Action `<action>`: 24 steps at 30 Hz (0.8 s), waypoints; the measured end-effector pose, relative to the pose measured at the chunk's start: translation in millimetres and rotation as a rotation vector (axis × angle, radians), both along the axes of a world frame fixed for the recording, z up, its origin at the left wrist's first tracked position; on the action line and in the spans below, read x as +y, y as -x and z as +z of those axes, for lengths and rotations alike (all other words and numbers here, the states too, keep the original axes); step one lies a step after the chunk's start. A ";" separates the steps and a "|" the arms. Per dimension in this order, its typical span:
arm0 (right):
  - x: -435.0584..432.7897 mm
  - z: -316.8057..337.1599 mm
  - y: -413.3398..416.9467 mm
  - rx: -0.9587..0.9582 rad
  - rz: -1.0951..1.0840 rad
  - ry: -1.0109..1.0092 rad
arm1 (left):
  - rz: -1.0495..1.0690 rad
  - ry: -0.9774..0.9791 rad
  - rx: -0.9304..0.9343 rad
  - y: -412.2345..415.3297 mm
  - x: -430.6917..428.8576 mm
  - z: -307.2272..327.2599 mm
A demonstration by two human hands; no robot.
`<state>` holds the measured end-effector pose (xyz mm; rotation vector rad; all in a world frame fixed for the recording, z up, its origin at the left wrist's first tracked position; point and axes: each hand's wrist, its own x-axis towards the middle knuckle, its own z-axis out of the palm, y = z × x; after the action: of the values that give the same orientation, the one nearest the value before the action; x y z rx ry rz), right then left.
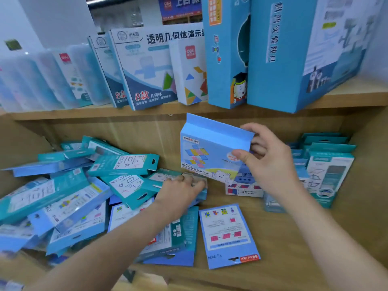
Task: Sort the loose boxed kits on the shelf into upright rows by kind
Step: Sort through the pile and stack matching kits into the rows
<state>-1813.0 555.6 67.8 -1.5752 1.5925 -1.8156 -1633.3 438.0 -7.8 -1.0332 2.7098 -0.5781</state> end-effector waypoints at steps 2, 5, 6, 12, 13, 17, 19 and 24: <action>-16.5 -1.6 -6.5 0.050 -0.005 -0.015 | -0.059 0.010 0.009 -7.8 -4.1 2.4; -38.8 -7.9 -9.8 0.110 -0.043 -0.037 | -0.147 0.017 0.024 -19.5 -9.4 12.0; -46.2 -9.1 -9.5 0.119 -0.059 -0.043 | -0.181 0.026 0.048 -23.7 -9.4 16.8; -81.0 -7.9 -12.7 0.199 -0.110 -0.114 | -0.472 0.047 0.122 -63.4 8.5 42.9; -85.0 -9.6 -13.9 0.214 -0.113 -0.133 | -0.517 0.055 0.141 -70.2 12.1 43.1; -98.8 -19.7 -16.8 0.347 -0.158 -0.256 | -0.643 0.102 0.201 -90.7 22.6 42.2; -102.4 -25.8 -14.8 0.386 -0.188 -0.348 | -0.682 0.109 0.250 -96.5 23.2 38.7; -110.0 -48.5 -10.4 0.617 -0.214 -0.538 | -0.809 0.121 0.325 -105.6 21.4 32.2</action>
<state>-1802.6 445.6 19.3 -1.8199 2.3351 -0.8553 -1527.7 459.4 24.4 0.0232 3.3766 -0.7383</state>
